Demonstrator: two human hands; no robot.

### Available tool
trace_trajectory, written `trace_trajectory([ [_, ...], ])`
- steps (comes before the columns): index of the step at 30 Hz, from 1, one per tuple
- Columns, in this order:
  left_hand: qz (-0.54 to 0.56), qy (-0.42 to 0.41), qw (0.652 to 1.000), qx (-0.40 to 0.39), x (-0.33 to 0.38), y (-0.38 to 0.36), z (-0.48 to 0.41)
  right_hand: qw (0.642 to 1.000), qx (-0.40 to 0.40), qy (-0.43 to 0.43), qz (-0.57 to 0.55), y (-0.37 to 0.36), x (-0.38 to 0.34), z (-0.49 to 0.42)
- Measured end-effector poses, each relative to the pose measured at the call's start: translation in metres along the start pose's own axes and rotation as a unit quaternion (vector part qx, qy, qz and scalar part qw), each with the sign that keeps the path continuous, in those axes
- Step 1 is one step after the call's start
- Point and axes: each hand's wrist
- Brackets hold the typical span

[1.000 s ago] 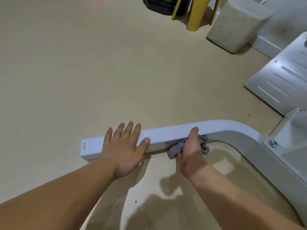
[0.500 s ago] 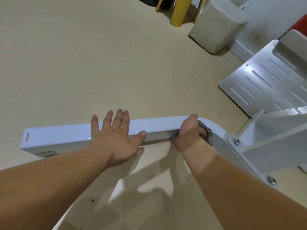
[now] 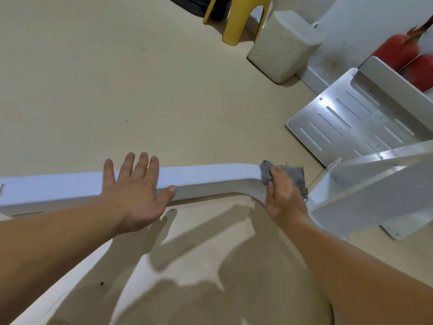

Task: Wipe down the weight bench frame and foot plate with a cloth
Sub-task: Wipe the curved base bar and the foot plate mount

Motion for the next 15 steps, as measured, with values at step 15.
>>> trace_trajectory([
  [15, 0.258, -0.2, 0.945, 0.006, 0.08, -0.054, 0.048, 0.996, -0.007, -0.044, -0.084, -0.003, -0.003, 0.098],
])
Point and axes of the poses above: each hand's wrist, its own z-axis away from the middle knuckle, its own y-axis out of the back of the hand, x = y × z, and after that the axes turned 14 degrees about -x, right-handed
